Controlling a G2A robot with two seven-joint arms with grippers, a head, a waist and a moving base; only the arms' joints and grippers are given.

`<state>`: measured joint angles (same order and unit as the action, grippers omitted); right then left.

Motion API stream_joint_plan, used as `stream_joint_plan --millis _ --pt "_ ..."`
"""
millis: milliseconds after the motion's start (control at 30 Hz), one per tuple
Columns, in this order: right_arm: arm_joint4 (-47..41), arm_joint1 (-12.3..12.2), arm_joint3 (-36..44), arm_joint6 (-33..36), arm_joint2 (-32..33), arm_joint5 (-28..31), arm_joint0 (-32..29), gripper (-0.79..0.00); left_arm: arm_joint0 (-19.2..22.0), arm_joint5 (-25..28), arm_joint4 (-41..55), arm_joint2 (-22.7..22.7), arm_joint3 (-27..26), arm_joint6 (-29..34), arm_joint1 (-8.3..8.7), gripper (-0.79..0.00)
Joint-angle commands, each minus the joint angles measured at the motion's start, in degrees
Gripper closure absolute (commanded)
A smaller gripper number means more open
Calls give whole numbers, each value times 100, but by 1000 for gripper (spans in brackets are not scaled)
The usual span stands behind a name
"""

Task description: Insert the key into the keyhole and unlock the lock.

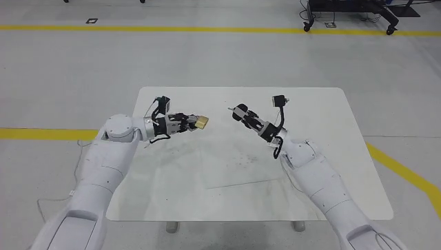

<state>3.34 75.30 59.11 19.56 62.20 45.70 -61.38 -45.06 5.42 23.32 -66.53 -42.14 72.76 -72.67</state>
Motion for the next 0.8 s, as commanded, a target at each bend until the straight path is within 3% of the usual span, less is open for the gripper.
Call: stream_joint_plan --millis 0,200,467,767 --pt "28 9 60 -139 2 58 -41 0 95 41 404 120 236 530 -68 0" --pt "218 54 170 -201 -167 308 -92 0 355 20 990 399 728 1191 -274 0" --pt "283 101 129 -462 -224 492 -92 0 567 245 904 698 1069 1208 -428 0" --pt "305 124 75 -390 -284 477 -67 0 681 233 726 954 1094 1092 -546 0"
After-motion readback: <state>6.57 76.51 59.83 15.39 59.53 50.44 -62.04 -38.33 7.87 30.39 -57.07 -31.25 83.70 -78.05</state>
